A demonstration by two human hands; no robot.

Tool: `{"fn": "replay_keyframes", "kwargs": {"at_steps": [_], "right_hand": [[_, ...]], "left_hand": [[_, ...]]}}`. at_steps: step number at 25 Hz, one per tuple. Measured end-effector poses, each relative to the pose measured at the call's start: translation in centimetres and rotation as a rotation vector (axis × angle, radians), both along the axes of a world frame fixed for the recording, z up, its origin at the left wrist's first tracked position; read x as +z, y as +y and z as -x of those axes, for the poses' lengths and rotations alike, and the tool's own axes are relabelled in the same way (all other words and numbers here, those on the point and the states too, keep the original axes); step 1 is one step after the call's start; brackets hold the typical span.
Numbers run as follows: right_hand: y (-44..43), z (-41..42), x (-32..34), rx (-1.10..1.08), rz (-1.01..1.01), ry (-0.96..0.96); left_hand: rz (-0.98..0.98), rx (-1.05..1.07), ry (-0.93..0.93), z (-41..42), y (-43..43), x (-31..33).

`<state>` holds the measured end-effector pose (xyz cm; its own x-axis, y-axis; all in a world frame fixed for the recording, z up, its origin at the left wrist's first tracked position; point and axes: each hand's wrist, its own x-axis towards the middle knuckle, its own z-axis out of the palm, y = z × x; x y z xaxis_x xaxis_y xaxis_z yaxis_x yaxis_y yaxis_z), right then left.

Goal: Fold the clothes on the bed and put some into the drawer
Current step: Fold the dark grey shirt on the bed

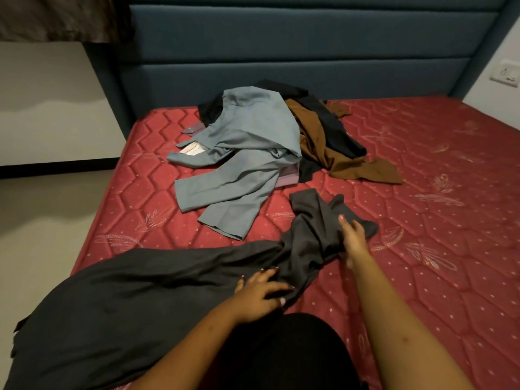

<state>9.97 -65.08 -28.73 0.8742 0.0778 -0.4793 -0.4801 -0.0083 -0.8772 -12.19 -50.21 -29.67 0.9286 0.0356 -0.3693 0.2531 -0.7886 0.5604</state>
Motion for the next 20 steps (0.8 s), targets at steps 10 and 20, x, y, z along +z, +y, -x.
{"fn": "replay_keyframes", "kwargs": {"at_steps": [10, 20], "right_hand": [[1.4, -3.4, 3.3, -0.215, -0.738, -0.010], [-6.1, -5.2, -1.4, -0.697, -0.057, -0.146]], "left_hand": [[0.446, 0.459, -0.261, -4.9, 0.5, 0.5], [0.048, 0.298, -0.100, -8.1, -0.6, 0.5]]}}
